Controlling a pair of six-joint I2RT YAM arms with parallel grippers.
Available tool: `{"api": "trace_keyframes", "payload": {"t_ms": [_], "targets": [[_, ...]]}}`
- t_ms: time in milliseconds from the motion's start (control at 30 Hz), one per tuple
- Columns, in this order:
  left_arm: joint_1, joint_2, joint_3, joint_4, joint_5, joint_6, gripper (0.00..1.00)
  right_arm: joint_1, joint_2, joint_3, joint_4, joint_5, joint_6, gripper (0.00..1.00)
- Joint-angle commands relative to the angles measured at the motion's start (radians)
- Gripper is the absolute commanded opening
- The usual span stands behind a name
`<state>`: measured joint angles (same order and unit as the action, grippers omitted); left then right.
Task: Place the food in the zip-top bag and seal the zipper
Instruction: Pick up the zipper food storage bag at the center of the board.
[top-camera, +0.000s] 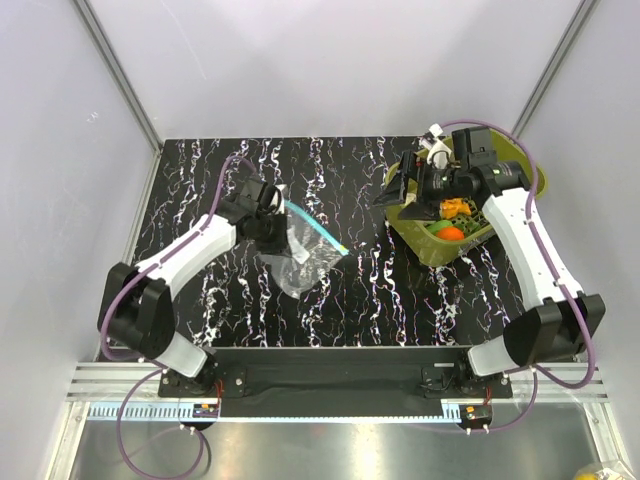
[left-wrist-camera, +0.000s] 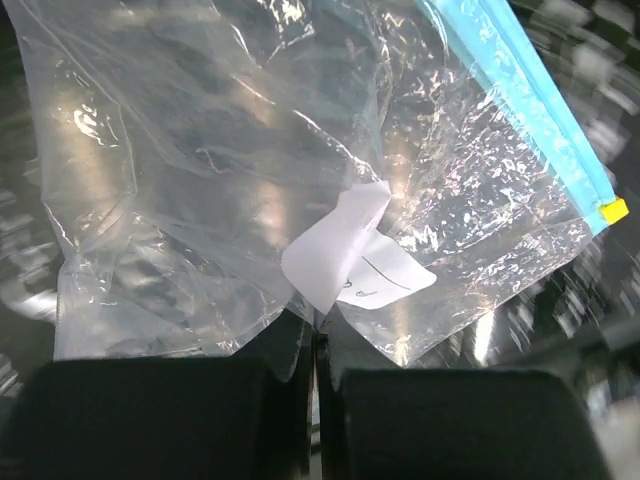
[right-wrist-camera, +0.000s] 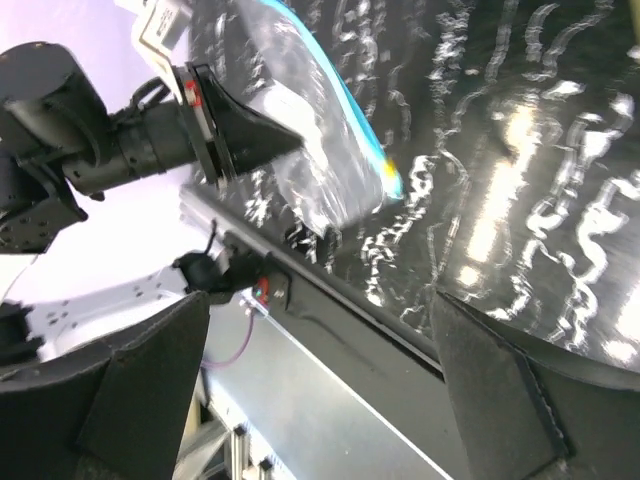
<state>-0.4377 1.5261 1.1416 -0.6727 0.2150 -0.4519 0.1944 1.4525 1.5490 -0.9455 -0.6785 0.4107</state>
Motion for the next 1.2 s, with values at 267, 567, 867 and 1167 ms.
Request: {"api": "trace_keyframes", "payload": {"t_ms": [267,567,867,1167], "targets": [[-0.110,-0.175,0.024,0.223,0.408,0.208,0.00,0.052,0.065,-0.052,0.221,-0.303,-0.018,0.46],[-0.148,-0.190,0.067,0.289,0.442,0.233,0.00,0.122,0.091,-0.040,0.237,-0.277,-0.019,0.27],[-0.164,-0.219,0.052,0.331,0.454,0.228,0.00,0.122,0.065,-0.064,0.284,-0.276,0.016,0.21],[-0.162,-0.271,-0.009,0.375,0.405,0.210,0.00,0.120,0.069,-0.069,0.301,-0.302,0.036,0.05]]}}
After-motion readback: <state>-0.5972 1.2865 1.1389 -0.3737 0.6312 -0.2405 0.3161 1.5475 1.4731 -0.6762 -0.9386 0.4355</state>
